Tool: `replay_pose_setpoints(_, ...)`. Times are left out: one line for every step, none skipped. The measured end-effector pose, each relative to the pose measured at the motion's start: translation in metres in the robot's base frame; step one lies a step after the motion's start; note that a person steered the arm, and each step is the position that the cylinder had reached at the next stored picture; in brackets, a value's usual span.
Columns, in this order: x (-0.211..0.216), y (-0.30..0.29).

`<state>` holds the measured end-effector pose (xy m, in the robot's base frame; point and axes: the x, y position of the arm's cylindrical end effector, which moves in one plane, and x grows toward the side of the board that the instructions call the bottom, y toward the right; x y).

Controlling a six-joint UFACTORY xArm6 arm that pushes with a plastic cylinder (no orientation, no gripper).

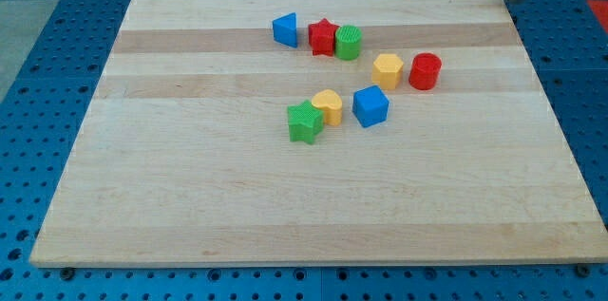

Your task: Move red circle to top right

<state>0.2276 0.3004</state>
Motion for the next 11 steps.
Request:
replay_pose_setpoints(0.028,-0.044)
replay_pose_setpoints(0.047,-0.091)
replay_pose_setpoints(0.066,-0.099)
replay_pose_setpoints(0.083,-0.086)
replay_pose_setpoints(0.108,-0.084)
replay_pose_setpoints(0.153,-0.090)
replay_pose_setpoints(0.187,-0.121)
replay_pose_setpoints(0.197,-0.168)
replay_pose_setpoints(0.196,-0.184)
replay_pose_setpoints(0.194,-0.169)
replay_pose_setpoints(0.174,-0.152)
